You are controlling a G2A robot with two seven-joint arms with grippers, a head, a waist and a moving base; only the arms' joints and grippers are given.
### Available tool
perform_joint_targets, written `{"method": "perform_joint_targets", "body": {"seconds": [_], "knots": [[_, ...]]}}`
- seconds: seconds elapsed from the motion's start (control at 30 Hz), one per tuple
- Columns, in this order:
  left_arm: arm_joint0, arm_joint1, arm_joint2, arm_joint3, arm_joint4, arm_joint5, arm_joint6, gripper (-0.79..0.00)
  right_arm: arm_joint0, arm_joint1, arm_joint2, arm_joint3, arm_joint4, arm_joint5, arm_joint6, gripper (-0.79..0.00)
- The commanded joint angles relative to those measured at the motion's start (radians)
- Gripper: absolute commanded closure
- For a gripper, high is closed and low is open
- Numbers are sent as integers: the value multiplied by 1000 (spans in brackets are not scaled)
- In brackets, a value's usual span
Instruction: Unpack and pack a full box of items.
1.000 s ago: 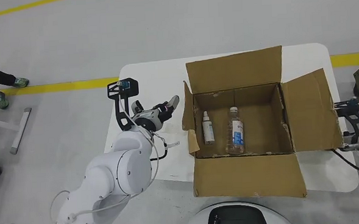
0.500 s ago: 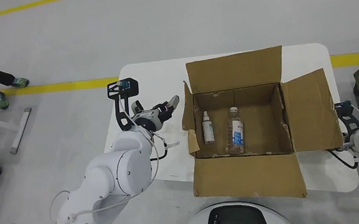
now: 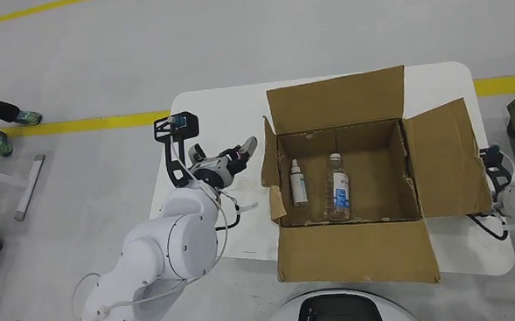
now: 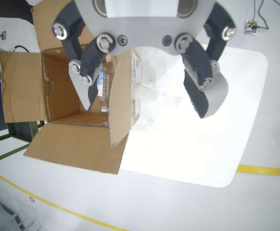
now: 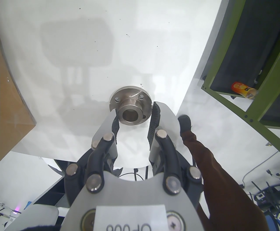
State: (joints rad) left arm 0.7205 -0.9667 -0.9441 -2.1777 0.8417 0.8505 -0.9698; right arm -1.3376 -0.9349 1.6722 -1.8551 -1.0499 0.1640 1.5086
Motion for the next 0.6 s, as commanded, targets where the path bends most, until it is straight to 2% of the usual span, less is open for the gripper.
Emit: {"method": "perform_joint_targets", "body": {"seconds": [0.0,0.2,0.23,0.3,0.57], "knots": [[0,0,0,0,0,0,0,-785,3,0,-4,6,-1,0,1,-317],[0,0,0,0,0,0,0,-785,14,0,-13,16,-9,-2,4,-231],[0,0,0,0,0,0,0,-785,17,0,-14,19,-10,-2,4,-175],[0,0,0,0,0,0,0,-785,21,0,-18,23,-13,-2,4,-12],[0,0,0,0,0,0,0,-785,35,-1,2,5,30,13,-10,0]]}}
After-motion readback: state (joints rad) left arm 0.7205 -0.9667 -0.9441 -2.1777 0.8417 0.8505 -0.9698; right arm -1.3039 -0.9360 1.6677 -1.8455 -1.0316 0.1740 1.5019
